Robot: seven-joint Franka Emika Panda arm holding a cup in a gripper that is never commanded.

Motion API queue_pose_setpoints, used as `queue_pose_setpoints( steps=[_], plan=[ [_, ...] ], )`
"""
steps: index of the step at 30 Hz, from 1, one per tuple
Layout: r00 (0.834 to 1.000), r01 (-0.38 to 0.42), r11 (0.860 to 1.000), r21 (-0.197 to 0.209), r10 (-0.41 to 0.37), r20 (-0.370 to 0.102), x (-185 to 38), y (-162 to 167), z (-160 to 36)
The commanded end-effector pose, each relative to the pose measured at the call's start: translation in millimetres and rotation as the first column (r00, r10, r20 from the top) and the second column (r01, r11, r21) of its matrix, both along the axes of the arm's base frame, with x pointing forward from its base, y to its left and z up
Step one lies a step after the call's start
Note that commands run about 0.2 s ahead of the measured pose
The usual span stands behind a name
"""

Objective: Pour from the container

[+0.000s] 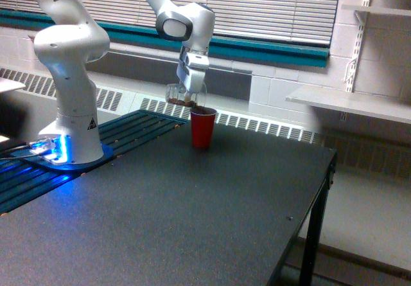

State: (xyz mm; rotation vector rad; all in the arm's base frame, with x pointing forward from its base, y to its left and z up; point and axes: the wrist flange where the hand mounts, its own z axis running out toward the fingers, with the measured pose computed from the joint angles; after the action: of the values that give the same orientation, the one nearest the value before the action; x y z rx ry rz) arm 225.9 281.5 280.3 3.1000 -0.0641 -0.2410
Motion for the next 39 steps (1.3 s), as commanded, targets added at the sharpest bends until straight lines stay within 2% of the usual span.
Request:
queue_pose_setpoints(
  steps=[1,21,39],
  plan=[
    [1.000,-0.019,1.000,-0.001,0.019,-0.004,1.1,1.8,0.5],
    [0.999,-0.035,0.999,-0.012,0.035,-0.010,0.5,2.4,2.5],
    [0.998,-0.057,0.998,-0.026,0.057,0.007,8.1,0.2,12.9]
  ],
)
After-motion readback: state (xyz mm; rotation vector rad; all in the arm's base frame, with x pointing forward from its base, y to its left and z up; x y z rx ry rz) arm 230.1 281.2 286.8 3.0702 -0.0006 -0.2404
